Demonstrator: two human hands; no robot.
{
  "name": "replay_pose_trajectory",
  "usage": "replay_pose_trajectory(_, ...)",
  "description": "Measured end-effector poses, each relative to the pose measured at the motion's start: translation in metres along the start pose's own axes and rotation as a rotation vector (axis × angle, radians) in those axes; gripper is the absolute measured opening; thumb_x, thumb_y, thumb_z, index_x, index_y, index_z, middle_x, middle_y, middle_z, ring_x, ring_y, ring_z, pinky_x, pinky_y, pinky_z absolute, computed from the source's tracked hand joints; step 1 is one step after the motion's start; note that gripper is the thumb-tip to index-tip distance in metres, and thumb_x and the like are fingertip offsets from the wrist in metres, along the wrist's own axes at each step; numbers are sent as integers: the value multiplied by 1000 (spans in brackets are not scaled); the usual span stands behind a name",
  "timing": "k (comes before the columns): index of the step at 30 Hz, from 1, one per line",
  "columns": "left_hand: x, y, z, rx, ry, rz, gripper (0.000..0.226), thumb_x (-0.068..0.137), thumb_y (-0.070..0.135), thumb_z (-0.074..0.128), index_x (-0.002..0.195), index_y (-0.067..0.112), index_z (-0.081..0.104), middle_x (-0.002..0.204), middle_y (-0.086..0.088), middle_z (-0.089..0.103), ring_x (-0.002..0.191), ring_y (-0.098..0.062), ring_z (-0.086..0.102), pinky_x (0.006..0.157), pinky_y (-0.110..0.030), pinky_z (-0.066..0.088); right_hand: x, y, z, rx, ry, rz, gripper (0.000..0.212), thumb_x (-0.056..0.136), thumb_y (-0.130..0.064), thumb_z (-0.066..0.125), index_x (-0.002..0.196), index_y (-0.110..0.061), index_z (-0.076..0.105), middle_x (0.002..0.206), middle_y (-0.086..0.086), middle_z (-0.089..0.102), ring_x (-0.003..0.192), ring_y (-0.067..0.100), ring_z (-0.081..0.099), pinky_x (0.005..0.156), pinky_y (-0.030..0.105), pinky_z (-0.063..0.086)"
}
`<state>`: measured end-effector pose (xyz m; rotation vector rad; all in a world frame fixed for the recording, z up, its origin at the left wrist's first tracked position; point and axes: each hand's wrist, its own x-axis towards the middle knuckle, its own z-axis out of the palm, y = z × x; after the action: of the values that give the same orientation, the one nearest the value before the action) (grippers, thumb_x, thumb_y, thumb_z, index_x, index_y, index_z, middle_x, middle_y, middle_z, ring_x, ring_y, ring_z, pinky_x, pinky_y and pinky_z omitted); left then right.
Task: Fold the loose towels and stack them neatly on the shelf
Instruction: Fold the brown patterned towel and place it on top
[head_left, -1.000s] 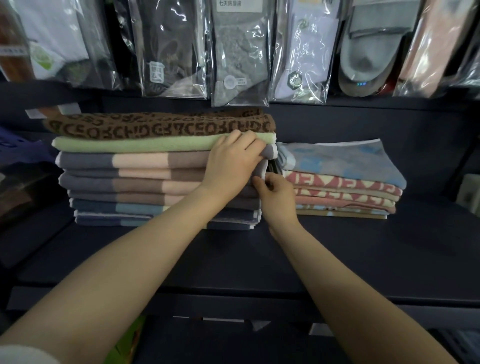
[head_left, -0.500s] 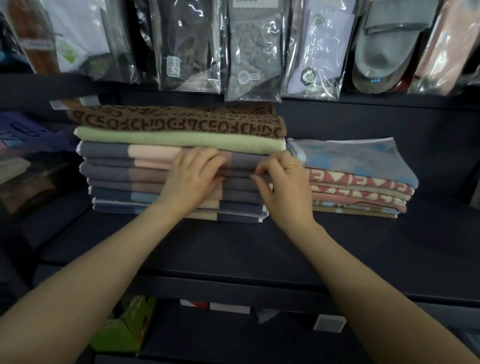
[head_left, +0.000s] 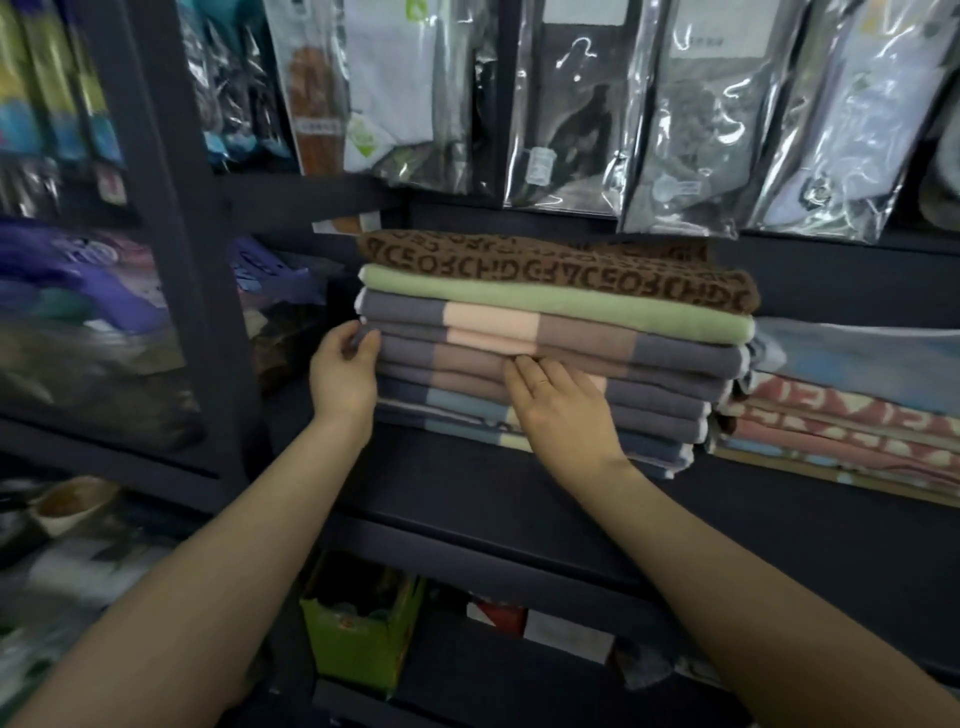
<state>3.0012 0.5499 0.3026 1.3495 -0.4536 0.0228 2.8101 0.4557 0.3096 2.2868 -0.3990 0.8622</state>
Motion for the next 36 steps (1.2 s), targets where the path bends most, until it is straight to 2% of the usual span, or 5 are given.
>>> replay_pose_trajectory(10,17,0,0,59,-46,86,26,92,16,52,69,25,52,71,7,54,66,-3,46,57,-11,39,17,-9,0,-127,-74,47,34,71,-12,43,88,-13,72,78,1,67,62,19,61,49,26,43)
replay_pose_trajectory(23,23,-3,9,-68,185,-6,13,97,18,44,87,16,53,76,10,52,76,-9,49,69,-20,40,16,-4,7,-164,-33,75,29,68,-6,42,74,-15,69,69,1,63,55,19,59,48,26,41)
replay_pose_trajectory(27,19,-1,11,-53,139,-30,11,99,23,39,95,16,47,81,10,50,79,-8,48,62,-14,36,12,-3,10,-78,23,120,19,59,-4,71,75,-13,67,70,3,63,58,21,60,48,26,43)
replay_pose_trajectory(32,6,-11,5,-8,-158,5,40,90,32,57,124,18,41,111,6,52,98,-7,51,82,-19,40,-15,9,23,-85,126,-70,45,79,-16,67,123,-11,59,127,9,59,114,27,58,92,39,48)
replay_pose_trajectory(36,13,-15,-6,157,-9,79,8,90,20,58,94,15,54,85,9,56,80,-6,54,77,-24,44,-41,33,32,-155,21,-62,62,85,-26,62,141,-13,36,145,2,41,132,22,42,110,41,27)
